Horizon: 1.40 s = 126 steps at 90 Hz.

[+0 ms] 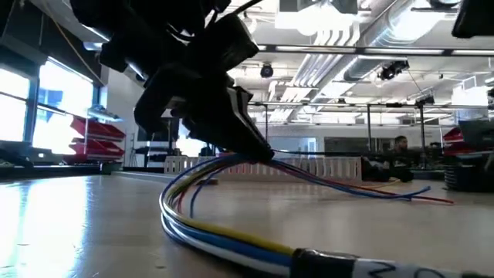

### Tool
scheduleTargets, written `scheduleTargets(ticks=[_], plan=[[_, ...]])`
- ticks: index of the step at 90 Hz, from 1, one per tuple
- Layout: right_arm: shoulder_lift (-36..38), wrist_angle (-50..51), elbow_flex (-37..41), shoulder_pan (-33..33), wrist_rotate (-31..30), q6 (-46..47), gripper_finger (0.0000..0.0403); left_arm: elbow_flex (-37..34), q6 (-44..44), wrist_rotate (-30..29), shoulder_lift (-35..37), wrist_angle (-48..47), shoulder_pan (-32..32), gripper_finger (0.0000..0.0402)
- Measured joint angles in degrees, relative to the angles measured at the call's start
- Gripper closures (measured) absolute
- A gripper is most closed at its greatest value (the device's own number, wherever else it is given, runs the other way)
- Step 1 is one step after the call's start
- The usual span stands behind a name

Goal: Ziptie cables
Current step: Wrap the cable wires with the black zip tie

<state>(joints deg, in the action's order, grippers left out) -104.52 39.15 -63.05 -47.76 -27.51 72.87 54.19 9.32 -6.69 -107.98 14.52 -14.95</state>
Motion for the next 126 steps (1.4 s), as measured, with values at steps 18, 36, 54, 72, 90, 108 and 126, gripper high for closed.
scheduleTargets(ticks=[18,36,54,72,90,108,126], plan=[[1.3,19.48,-7.27,3.87,11.32,-9.33,0.0324,-0.02,-1.31,-0.01,0.0,-0.74,0.03,0.0401],[1.3,8.34,-9.79,4.88,-7.87,-23.97,0.0229,-0.02,-1.79,-0.01,0.0,-1.07,0.28,0.0401],[-1.26,-22.05,-1.82,10.6,-15.56,-38.0,0.0206,-0.02,-1.77,0.05,0.0,-0.98,0.25,0.0401],[-3.55,-33.56,2.93,16.6,-11.34,-40.74,0.0233,-0.02,-1.75,0.14,0.0,-0.96,0.25,0.0401],[-3.94,-39.01,4.7,19.02,-5.4,-44.97,0.0286,0.0,-1.73,0.14,0.0,-0.78,0.22,0.0401],[-3.97,-40.45,6.16,20.66,-3.16,-47.29,0.0344,0.0,-1.68,0.15,0.0,-0.44,0.01,0.0401],[-4.03,-40.78,6.71,21.17,-2.13,-47.43,0.0381,0.0,-1.71,0.16,0.0,-0.07,-0.14,0.0401]])
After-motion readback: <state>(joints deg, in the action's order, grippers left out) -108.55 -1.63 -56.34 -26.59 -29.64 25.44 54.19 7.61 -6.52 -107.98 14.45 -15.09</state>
